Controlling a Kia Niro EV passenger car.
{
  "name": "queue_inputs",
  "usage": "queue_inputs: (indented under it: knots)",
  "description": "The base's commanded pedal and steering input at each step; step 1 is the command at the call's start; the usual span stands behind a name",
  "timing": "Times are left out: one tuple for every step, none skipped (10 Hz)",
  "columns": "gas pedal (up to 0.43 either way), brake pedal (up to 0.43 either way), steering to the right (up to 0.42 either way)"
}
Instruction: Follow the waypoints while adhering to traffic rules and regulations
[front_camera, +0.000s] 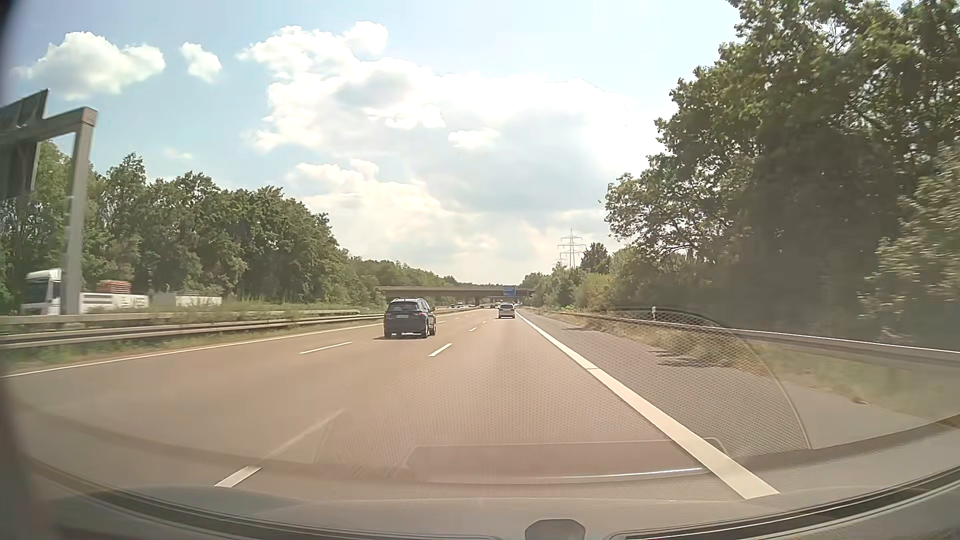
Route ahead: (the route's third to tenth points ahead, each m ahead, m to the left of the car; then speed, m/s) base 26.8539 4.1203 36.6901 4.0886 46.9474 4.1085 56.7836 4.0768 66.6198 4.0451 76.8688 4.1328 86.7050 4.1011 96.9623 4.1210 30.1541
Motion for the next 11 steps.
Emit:
queue_inputs:
  knots:
    - [0.000,0.030,-0.001]
    - [0.000,0.030,-0.001]
    - [0.000,0.030,0.000]
    - [0.000,0.030,0.000]
    - [0.000,0.030,0.000]
    - [0.000,0.030,-0.001]
    - [0.000,0.030,-0.001]
    - [0.000,0.030,-0.001]
    - [0.000,0.037,-0.001]
    - [0.000,0.030,-0.001]
    - [0.000,0.030,-0.001]
